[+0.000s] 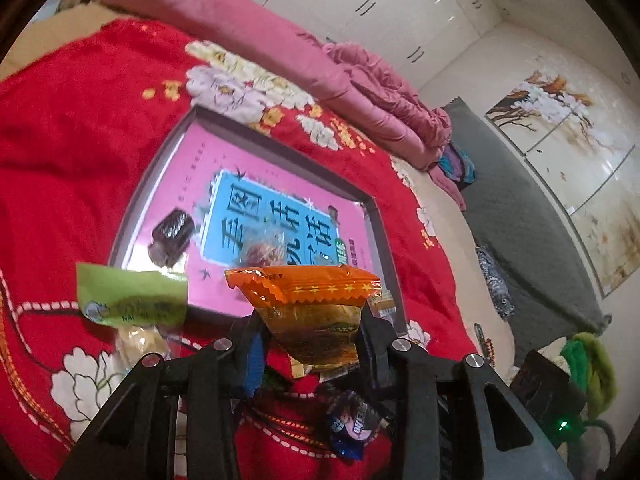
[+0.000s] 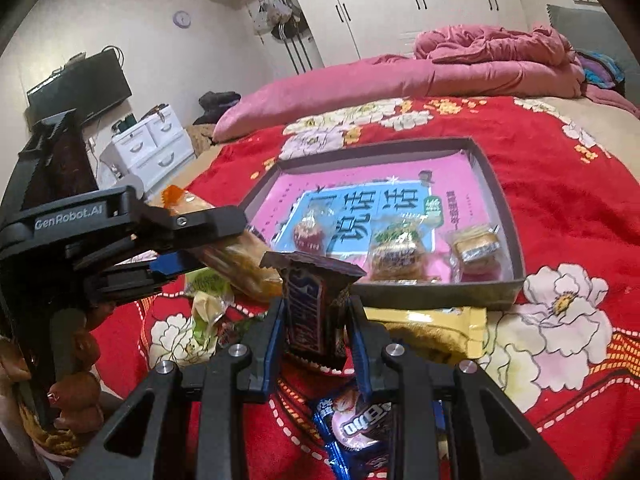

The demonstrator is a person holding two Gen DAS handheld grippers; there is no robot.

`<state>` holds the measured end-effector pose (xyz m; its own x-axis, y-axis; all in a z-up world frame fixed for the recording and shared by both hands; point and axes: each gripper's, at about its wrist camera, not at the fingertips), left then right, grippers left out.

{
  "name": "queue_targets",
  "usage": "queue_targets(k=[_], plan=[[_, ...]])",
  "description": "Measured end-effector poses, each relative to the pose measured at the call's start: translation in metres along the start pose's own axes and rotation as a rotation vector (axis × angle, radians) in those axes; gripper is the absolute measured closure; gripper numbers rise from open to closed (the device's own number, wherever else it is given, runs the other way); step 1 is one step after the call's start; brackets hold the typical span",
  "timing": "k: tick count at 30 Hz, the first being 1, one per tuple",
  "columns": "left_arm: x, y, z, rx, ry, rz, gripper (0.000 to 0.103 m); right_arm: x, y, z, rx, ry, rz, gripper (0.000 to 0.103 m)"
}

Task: Organize snacks
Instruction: 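Grasp the orange-wrapped cake with the left tool while the right tool grasps the Snickers bar, then lift the cake and Snickers bar and carry them over the tray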

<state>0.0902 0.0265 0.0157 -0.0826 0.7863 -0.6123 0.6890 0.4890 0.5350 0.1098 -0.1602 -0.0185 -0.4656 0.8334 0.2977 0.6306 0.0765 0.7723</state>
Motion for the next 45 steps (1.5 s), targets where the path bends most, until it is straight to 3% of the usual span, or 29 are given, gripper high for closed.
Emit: queue_targets(k=[12, 38, 45], plan=[[-0.010, 0.004, -0.012, -0.049, 0.013, 0.054, 0.064, 0.008, 0.012, -0.012, -0.066, -0.019, -0.052, 0.072], [-0.019, 0.024, -0.009, -0.116, 0.050, 0.089, 0.064, -0.017, 0.041, -0.018, -0.161, -0.035, 0.031, 0.072], [-0.016, 0.028, -0.005, -0.115, 0.083, 0.097, 0.064, -0.015, 0.043, -0.013, -0.156, -0.062, 0.002, 0.072]])
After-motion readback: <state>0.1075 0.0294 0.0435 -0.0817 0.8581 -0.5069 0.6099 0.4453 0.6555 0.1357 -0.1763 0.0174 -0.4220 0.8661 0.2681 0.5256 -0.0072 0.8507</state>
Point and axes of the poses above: each gripper's, at about its wrist camera, not at the fingertips, and z roughly the way its jaws point, x to its left, y to its top, and after that the axes turned 1 degree about -x, right-handed
